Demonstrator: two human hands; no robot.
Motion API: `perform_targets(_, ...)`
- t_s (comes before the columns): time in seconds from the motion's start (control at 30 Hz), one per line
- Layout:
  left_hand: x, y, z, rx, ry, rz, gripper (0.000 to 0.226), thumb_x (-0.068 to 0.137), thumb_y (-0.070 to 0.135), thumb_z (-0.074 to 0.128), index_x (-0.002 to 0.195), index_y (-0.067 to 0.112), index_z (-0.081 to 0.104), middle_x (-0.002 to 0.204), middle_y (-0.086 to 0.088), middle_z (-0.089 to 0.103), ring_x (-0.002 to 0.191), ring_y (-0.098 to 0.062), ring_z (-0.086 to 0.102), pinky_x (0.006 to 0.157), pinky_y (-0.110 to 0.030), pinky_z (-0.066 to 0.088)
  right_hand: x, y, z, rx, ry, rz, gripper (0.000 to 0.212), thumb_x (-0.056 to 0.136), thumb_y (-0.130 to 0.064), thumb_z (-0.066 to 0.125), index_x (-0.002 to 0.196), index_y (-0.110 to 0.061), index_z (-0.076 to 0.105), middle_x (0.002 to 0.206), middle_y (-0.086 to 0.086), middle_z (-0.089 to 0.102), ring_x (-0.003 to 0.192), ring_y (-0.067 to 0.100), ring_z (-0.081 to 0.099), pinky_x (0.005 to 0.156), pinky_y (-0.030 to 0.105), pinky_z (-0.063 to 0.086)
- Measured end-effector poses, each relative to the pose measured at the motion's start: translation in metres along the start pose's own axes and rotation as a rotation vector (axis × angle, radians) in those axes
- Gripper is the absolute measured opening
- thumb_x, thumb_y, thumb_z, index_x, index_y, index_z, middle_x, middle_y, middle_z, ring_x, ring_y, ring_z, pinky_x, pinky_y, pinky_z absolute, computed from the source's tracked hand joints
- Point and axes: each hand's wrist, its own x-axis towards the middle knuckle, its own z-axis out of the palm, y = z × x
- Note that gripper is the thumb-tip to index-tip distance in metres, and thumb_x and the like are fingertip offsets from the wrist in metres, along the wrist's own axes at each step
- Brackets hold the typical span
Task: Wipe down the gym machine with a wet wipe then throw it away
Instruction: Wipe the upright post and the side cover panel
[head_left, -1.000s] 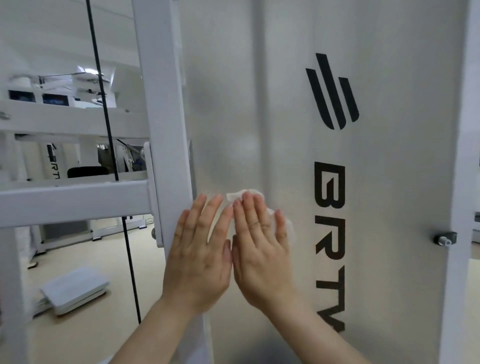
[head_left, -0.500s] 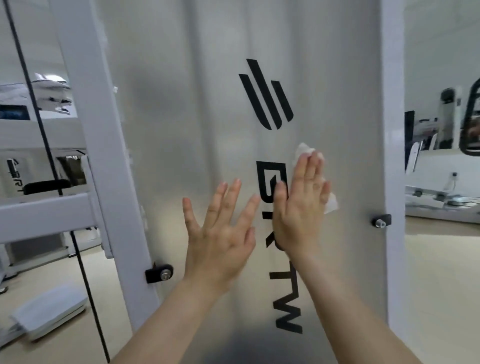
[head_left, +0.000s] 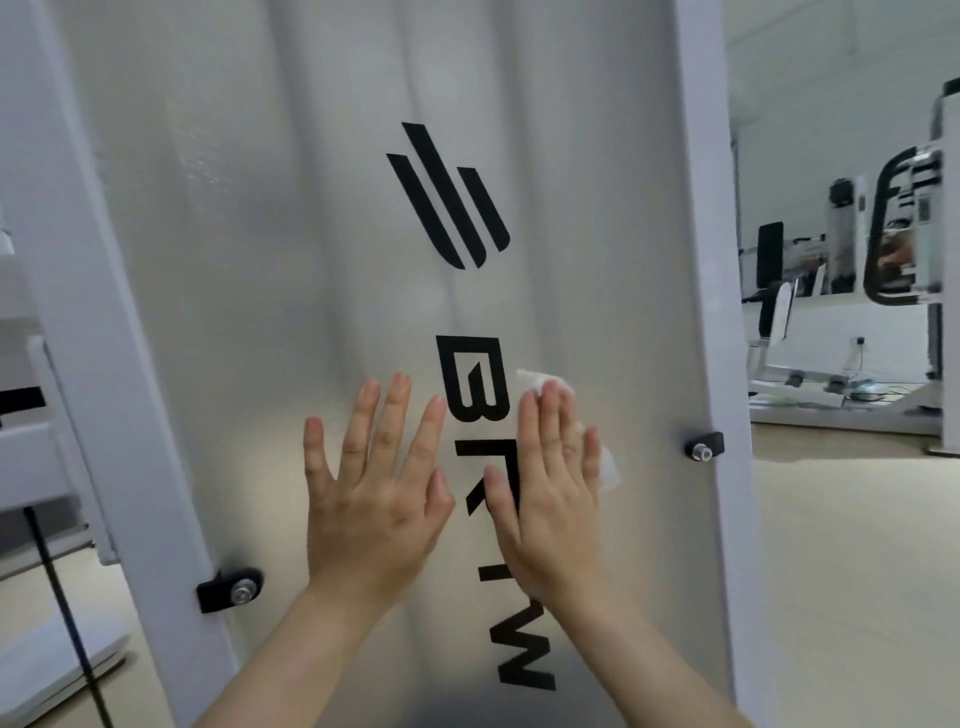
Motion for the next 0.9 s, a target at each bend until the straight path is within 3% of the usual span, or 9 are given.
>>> perform_targets(0.07, 0.003, -0.001, -0.004, -0.024, -0.004, -0.003, 0.054, 0.092, 0.032, 0.045, 0.144, 0.020, 0.045, 0.155, -0.010, 0.032, 0.144, -0.028, 0.027, 0.114, -0.061, 0.016, 0.004, 0.034, -0.007, -0.079, 0.006, -0.147, 0.060, 0.103, -0.043, 0.021, 0.154, -0.012, 0.013, 0.162, 0.006, 0.012, 0.150, 0.017, 0.008, 0.119, 0.047, 0.014)
perform_targets(0.17, 0.001, -0.007, -0.014, -0.107, -0.052, 0.035, 0.054, 0.091, 0.030, 0.045, 0.144, 0.021, 0.046, 0.156, -0.008, 0.031, 0.145, -0.025, 0.025, 0.116, -0.055, 0.013, 0.038, 0.047, -0.020, 0.088, 0.157, 0.403, 0.063, 0.102, -0.039, 0.022, 0.155, -0.009, 0.005, 0.163, 0.005, 0.002, 0.150, 0.014, -0.003, 0.119, 0.051, 0.009)
perform_targets(0.23, -0.005, -0.027, -0.026, -0.117, -0.084, 0.060, 0.052, 0.091, 0.028, 0.044, 0.143, 0.019, 0.047, 0.155, -0.008, 0.033, 0.143, -0.024, 0.029, 0.116, -0.051, 0.017, 0.041, -0.010, -0.004, 0.157, 0.166, 0.490, 0.065, 0.101, -0.040, 0.020, 0.154, -0.007, 0.003, 0.163, 0.007, -0.001, 0.150, 0.017, -0.006, 0.120, 0.052, 0.004)
perform_targets(0.43, -0.065, -0.108, -0.066, -0.073, -0.226, -0.272, 0.070, 0.083, 0.051, 0.046, 0.144, 0.018, 0.036, 0.159, -0.012, 0.021, 0.146, -0.034, 0.017, 0.106, -0.065, 0.020, -0.037, -0.121, 0.034, 0.018, -0.155, -0.533, 0.053, 0.103, -0.038, 0.028, 0.152, -0.015, 0.032, 0.161, 0.002, 0.021, 0.149, 0.016, 0.015, 0.116, 0.046, 0.022)
perform_targets(0.6, -0.078, -0.119, -0.077, -0.422, -0.065, -0.522, 0.091, 0.078, 0.024, 0.077, 0.150, 0.019, 0.022, 0.161, -0.004, 0.010, 0.147, -0.009, 0.004, 0.119, -0.020, 0.006, 0.013, -0.093, 0.014, -0.019, -0.096, -0.271, 0.057, 0.103, -0.040, 0.021, 0.154, -0.013, 0.021, 0.161, 0.002, 0.014, 0.150, 0.016, 0.010, 0.119, 0.044, 0.016)
perform_targets(0.67, -0.086, -0.117, -0.072, -0.451, -0.010, -0.592, 0.091, 0.076, 0.022, 0.079, 0.149, 0.017, 0.024, 0.158, -0.005, 0.021, 0.144, -0.010, 0.017, 0.118, -0.030, 0.020, 0.029, -0.127, 0.019, -0.006, -0.084, -0.221, 0.061, 0.102, -0.043, 0.017, 0.154, -0.012, 0.018, 0.162, 0.002, 0.010, 0.150, 0.014, 0.005, 0.120, 0.047, 0.008)
perform_targets(0.73, -0.099, -0.115, -0.066, -0.650, -0.048, -0.837, 0.083, 0.078, 0.033, 0.076, 0.146, 0.021, 0.030, 0.149, 0.000, 0.036, 0.135, -0.014, 0.039, 0.106, -0.041, 0.041, 0.035, -0.169, 0.027, -0.001, -0.112, -0.349, 0.061, 0.102, -0.045, 0.019, 0.154, -0.012, 0.021, 0.161, 0.002, 0.012, 0.150, 0.015, 0.007, 0.120, 0.048, 0.007)
perform_targets(0.8, -0.114, -0.112, -0.059, -0.956, -0.204, -1.112, 0.063, 0.078, 0.047, 0.070, 0.135, 0.031, 0.046, 0.130, 0.008, 0.057, 0.115, -0.007, 0.057, 0.090, -0.027, 0.049, 0.027, -0.195, 0.038, -0.009, -0.201, -0.590, 0.061, 0.102, -0.044, 0.023, 0.154, -0.012, 0.024, 0.162, 0.002, 0.016, 0.150, 0.015, 0.007, 0.120, 0.049, 0.009)
perform_targets(0.9, -0.131, -0.114, -0.056, -1.012, -0.276, -1.128, 0.030, 0.087, 0.026, 0.063, 0.116, 0.031, 0.059, 0.097, 0.018, 0.068, 0.090, 0.001, 0.062, 0.074, -0.016, 0.047, -0.006, -0.201, 0.050, -0.061, -0.349, -0.952, 0.054, 0.103, -0.042, 0.028, 0.145, -0.013, 0.044, 0.158, 0.001, 0.031, 0.150, 0.014, 0.011, 0.121, 0.049, 0.009)
